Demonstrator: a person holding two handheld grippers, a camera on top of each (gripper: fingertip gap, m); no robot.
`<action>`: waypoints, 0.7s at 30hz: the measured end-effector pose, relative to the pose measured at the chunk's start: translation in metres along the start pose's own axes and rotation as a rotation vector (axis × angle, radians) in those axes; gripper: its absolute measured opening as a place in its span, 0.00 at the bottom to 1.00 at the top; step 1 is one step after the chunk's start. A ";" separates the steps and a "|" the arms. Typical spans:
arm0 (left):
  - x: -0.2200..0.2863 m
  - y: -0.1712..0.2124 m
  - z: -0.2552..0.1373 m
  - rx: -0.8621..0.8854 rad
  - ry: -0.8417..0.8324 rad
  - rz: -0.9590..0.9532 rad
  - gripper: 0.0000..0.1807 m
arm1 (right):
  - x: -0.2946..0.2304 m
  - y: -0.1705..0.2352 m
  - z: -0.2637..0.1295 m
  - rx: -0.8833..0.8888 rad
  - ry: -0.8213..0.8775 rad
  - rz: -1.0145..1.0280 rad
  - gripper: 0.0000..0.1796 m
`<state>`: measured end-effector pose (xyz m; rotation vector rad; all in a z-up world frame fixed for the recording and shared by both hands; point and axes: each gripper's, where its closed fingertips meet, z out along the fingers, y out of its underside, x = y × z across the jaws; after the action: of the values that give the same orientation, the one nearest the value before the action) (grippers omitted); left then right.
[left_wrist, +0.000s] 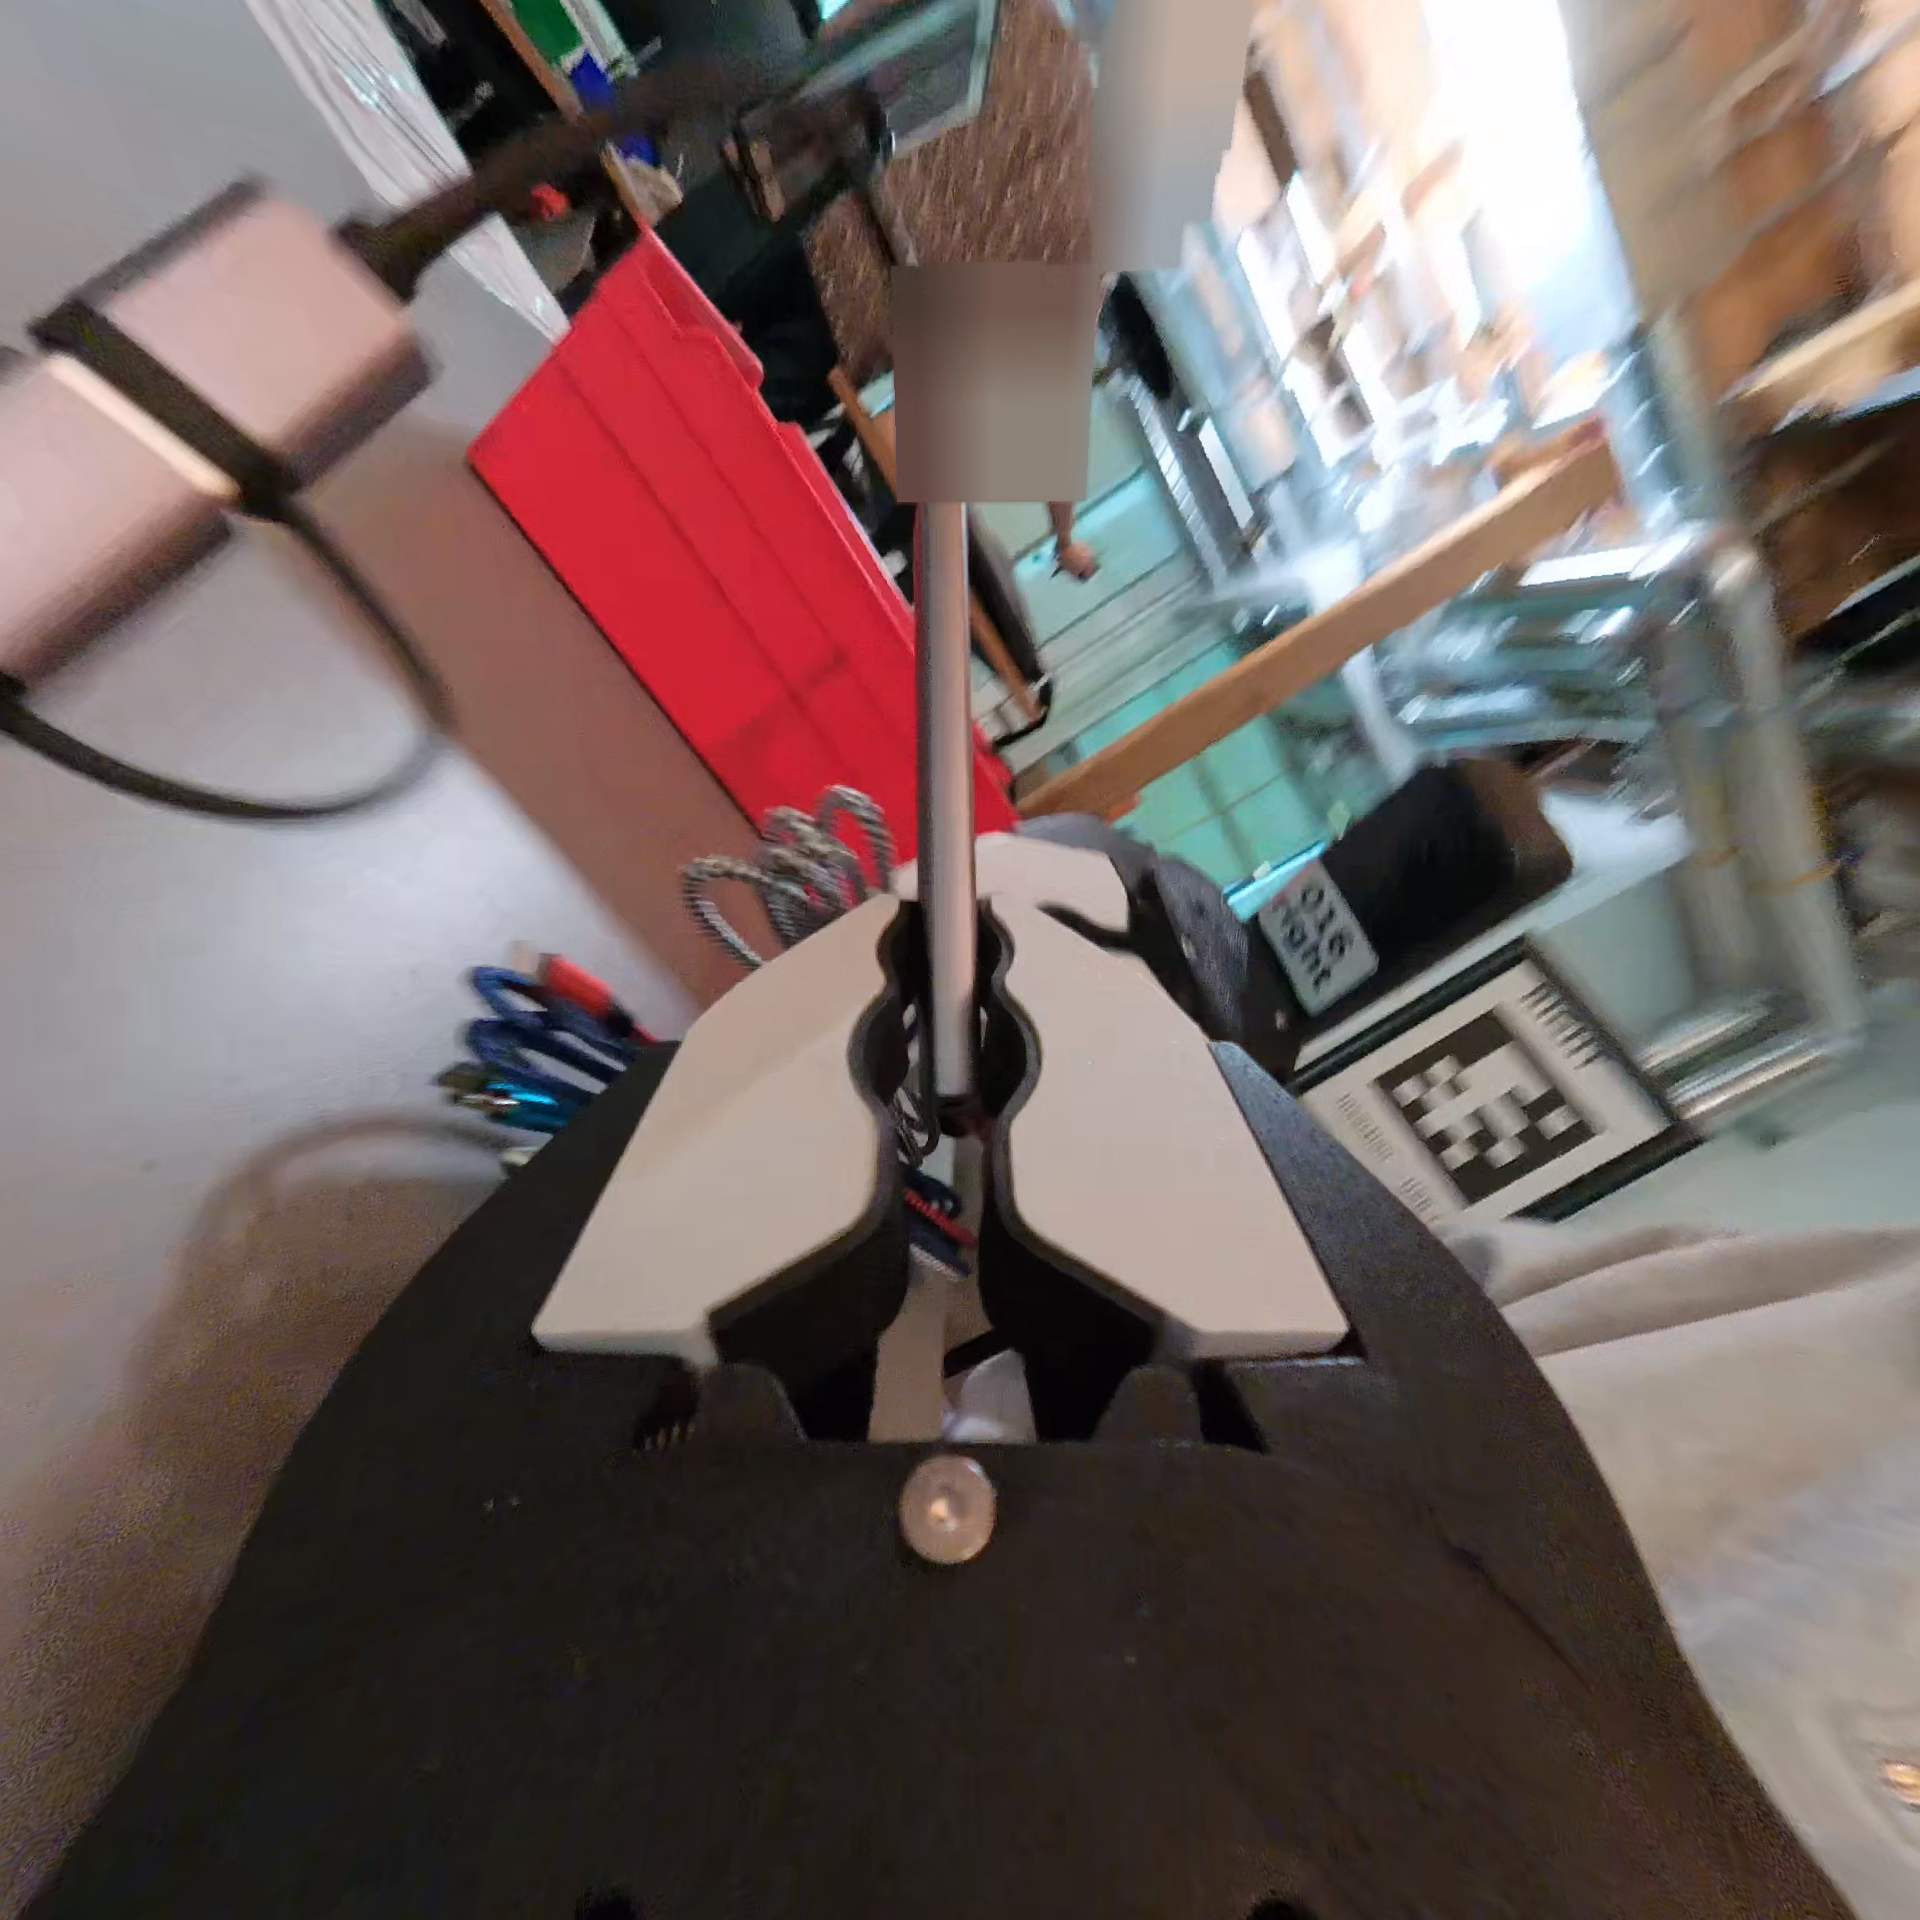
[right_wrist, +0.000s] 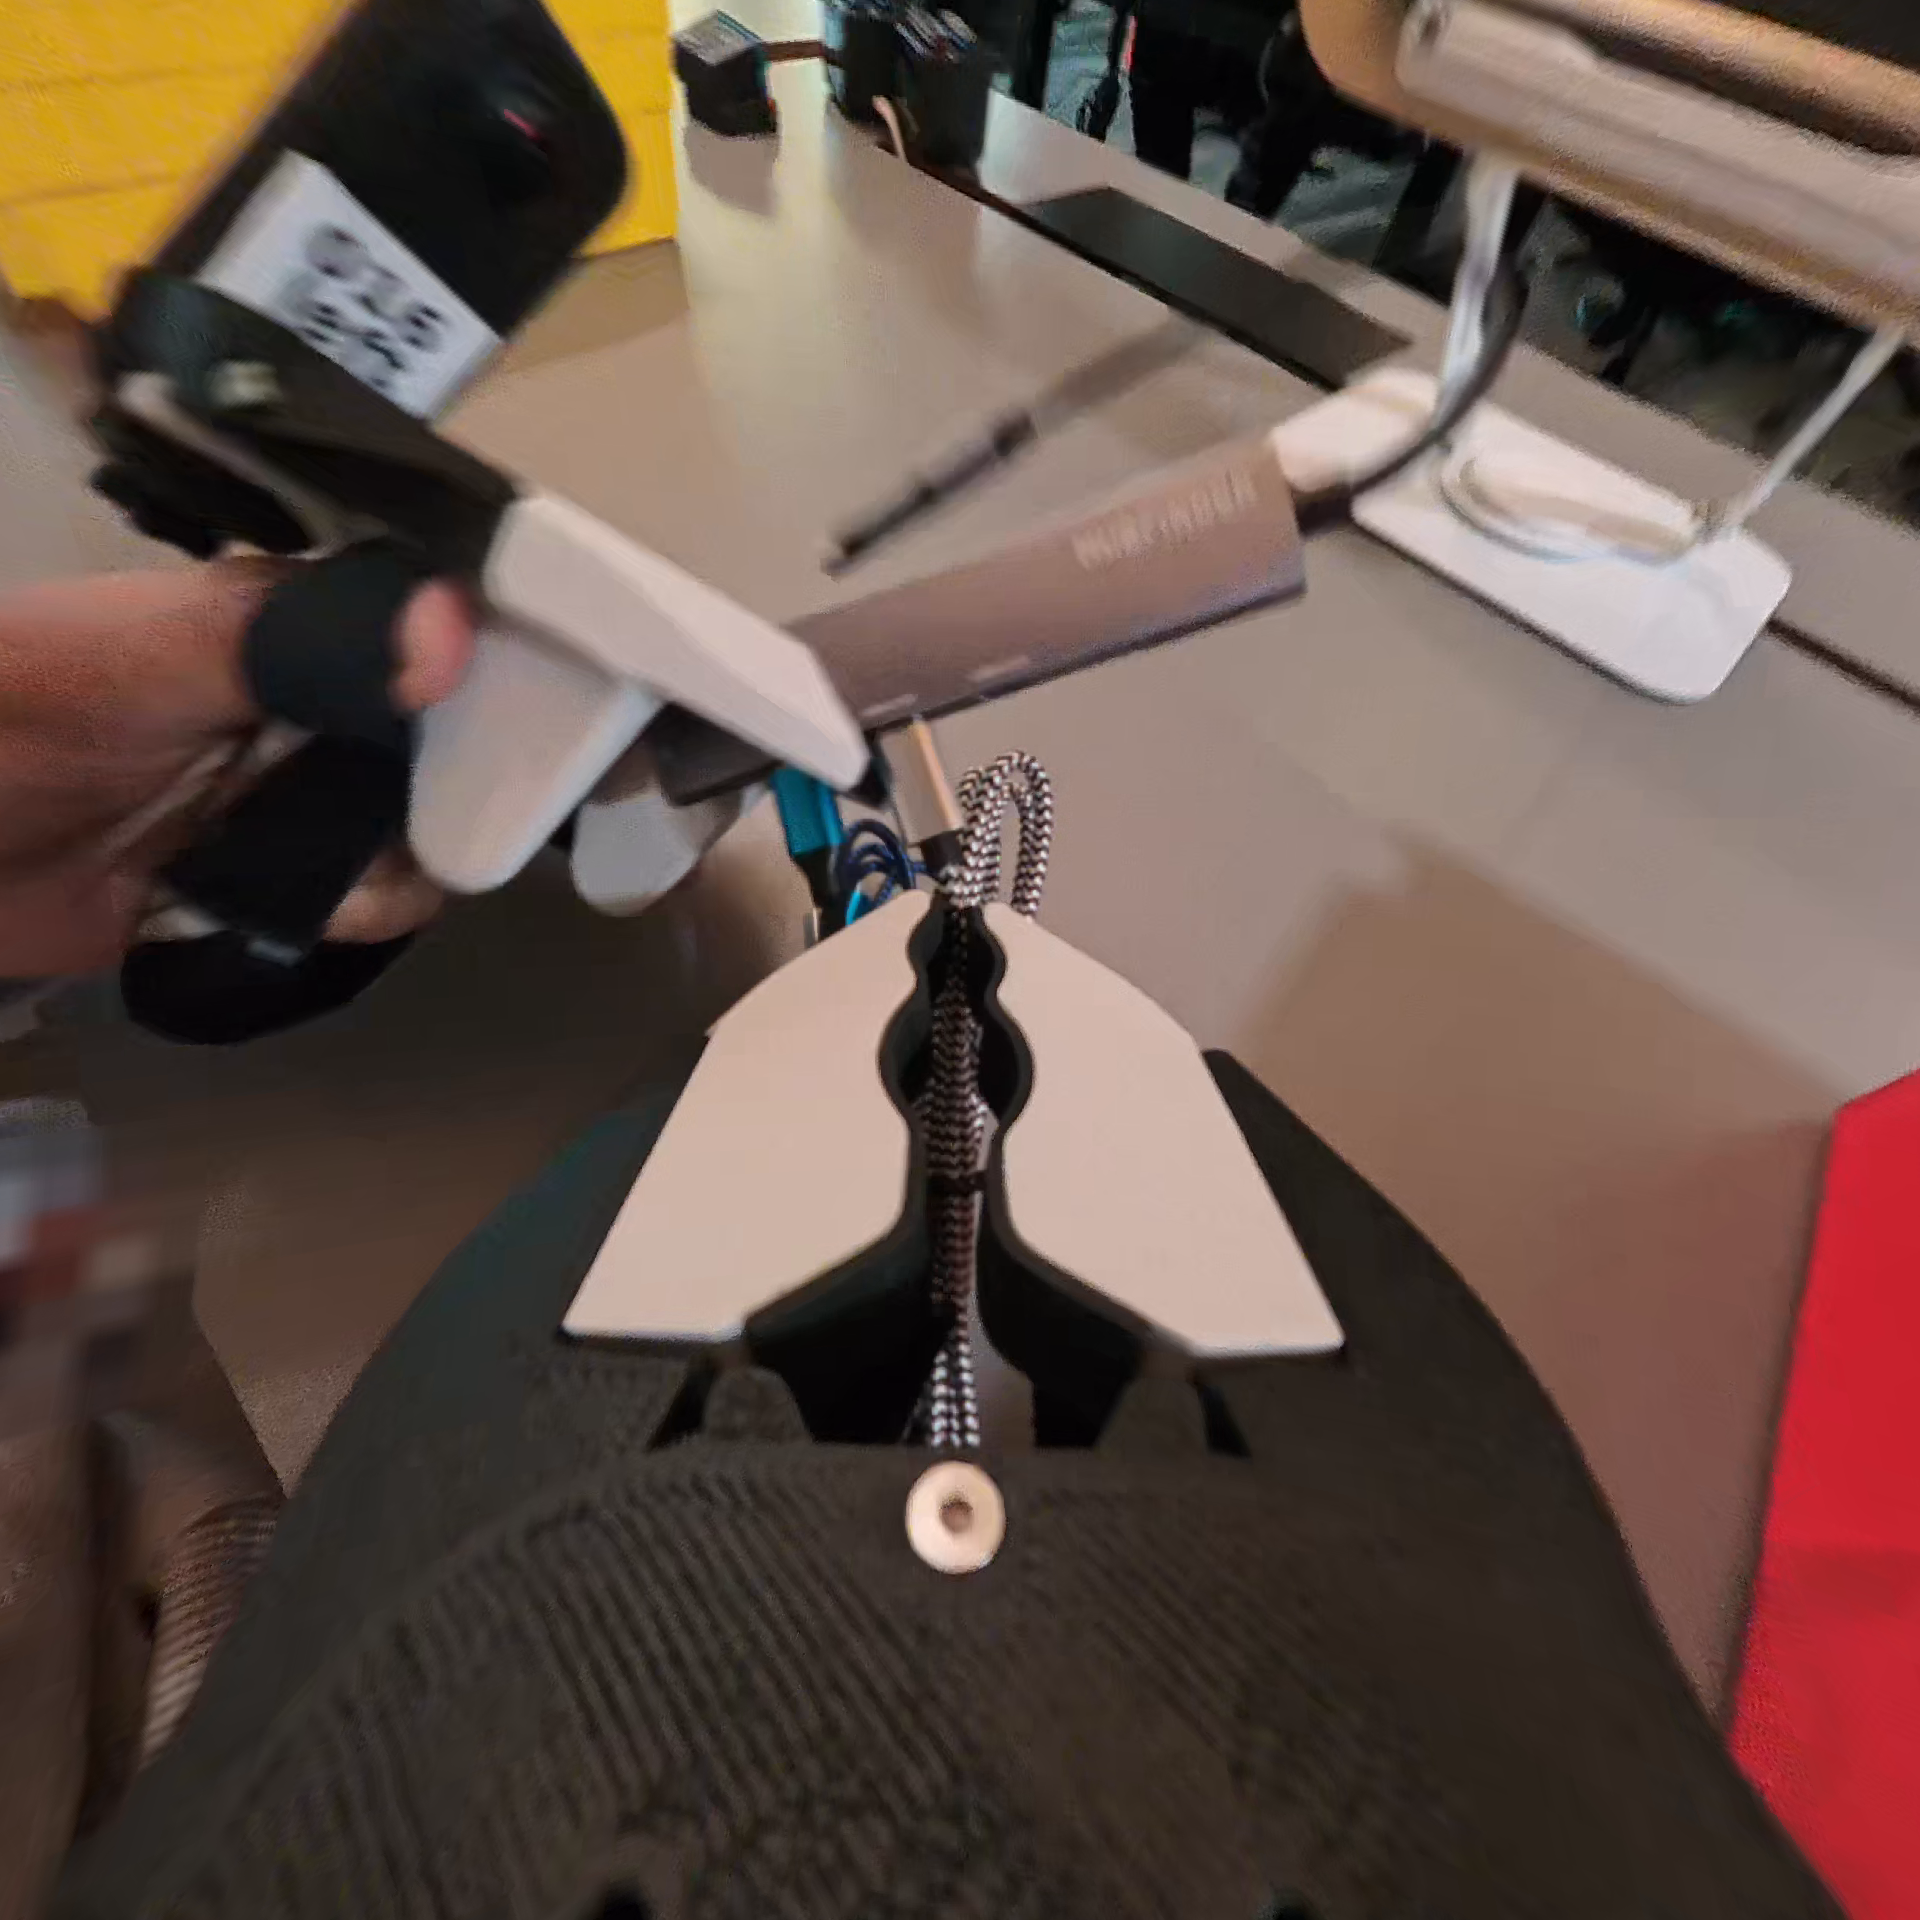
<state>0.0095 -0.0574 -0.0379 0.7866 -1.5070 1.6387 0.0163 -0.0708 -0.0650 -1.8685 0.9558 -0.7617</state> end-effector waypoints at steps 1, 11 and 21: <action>-0.002 -0.005 -0.005 0.028 0.031 -0.049 0.05 | -0.006 -0.004 -0.002 0.016 -0.010 -0.033 0.03; -0.006 -0.001 -0.006 -0.175 -0.070 0.303 0.08 | -0.021 0.000 -0.002 0.069 -0.095 0.082 0.02; -0.016 -0.014 -0.017 -0.174 -0.217 0.566 0.35 | -0.002 0.008 -0.010 0.070 -0.057 0.190 0.02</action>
<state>0.0308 -0.0424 -0.0456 0.4742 -2.1375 1.8209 0.0050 -0.0761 -0.0681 -1.7021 1.0404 -0.6168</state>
